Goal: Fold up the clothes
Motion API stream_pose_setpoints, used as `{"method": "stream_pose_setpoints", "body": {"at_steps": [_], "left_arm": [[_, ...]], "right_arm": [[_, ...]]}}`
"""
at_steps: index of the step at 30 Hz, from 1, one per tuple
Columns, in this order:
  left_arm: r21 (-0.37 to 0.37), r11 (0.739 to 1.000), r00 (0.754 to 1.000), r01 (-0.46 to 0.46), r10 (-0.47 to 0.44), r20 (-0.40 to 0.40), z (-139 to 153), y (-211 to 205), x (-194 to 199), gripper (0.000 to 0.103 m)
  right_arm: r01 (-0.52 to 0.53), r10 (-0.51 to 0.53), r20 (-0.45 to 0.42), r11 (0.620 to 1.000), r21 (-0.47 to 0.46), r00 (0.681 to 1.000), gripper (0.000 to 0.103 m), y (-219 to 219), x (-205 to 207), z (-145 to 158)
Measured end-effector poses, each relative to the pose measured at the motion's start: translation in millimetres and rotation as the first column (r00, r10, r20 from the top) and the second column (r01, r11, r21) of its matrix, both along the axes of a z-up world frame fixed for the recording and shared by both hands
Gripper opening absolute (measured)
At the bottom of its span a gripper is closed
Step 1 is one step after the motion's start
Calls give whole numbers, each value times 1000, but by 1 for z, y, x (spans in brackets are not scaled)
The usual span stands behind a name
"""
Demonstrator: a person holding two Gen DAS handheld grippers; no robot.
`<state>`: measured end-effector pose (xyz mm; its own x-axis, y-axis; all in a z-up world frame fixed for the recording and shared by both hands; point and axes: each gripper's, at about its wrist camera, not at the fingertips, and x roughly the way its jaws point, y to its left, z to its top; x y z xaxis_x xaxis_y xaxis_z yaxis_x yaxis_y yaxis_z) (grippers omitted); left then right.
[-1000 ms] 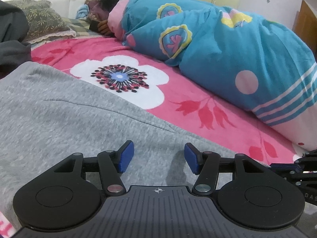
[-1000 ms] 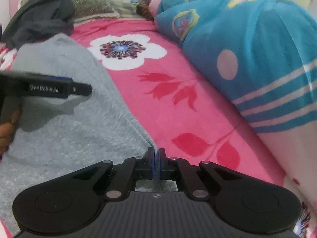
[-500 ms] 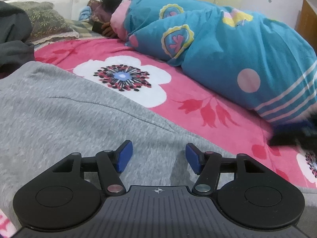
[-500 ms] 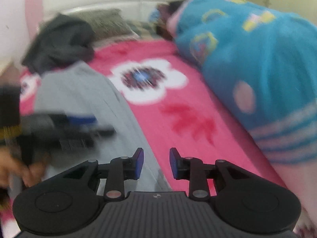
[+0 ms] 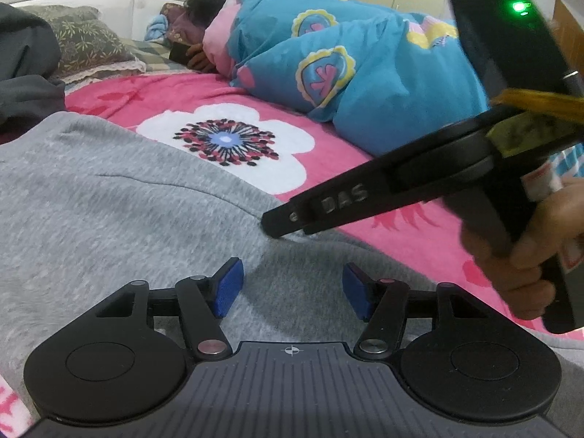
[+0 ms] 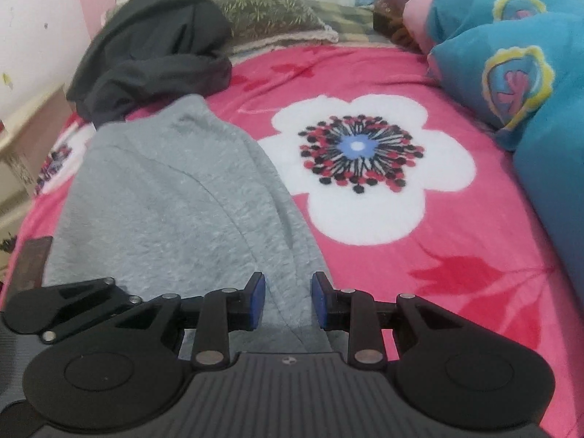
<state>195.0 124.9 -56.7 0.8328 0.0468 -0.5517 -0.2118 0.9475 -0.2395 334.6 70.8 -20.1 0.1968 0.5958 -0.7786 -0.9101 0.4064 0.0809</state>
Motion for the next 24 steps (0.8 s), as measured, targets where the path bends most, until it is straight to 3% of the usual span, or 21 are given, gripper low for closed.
{"method": "stream_pose_setpoints", "body": {"at_steps": [4, 5, 6, 11, 14, 19, 21, 22, 23, 24], "left_arm": [[-8, 1000, 1000, 0, 0, -1, 0, 1, 0, 61], [-9, 1000, 1000, 0, 0, -1, 0, 1, 0, 61], [-9, 1000, 1000, 0, 0, -1, 1, 1, 0, 61], [-2, 1000, 1000, -6, 6, 11, 4, 2, -1, 61], [-2, 1000, 999, -28, 28, 19, 6, 5, 1, 61], [-3, 1000, 1000, -26, 26, -1, 4, 6, 4, 61], [1, 1000, 1000, -24, 24, -3, 4, 5, 4, 61], [2, 1000, 1000, -23, 23, -2, 4, 5, 3, 61], [3, 1000, 1000, -21, 21, -1, 5, 4, 3, 62], [3, 1000, 1000, -12, 12, 1, 6, 3, 2, 62]], "right_arm": [[-10, 10, 22, 1000, -11, 1000, 25, 5, -3, -5], [-15, 15, 32, 1000, -11, 999, 17, 6, -5, -5], [-19, 20, 43, 1000, -12, 999, 16, 6, -7, -5], [-11, 13, 145, 1000, -13, 989, 6, 10, -20, 3], [4, -6, 198, 1000, 7, 980, 6, 11, -20, 12], [-16, 30, 233, 998, -61, 972, 6, 22, -17, -12], [-7, 17, 224, 999, -45, 974, 8, 20, -14, -16], [1, 5, 213, 1000, -29, 977, 11, 18, -13, -13], [21, -20, 199, 1000, -7, 980, 21, 12, -10, -5], [52, -53, 198, 999, 11, 979, 23, 4, -7, 3]]}}
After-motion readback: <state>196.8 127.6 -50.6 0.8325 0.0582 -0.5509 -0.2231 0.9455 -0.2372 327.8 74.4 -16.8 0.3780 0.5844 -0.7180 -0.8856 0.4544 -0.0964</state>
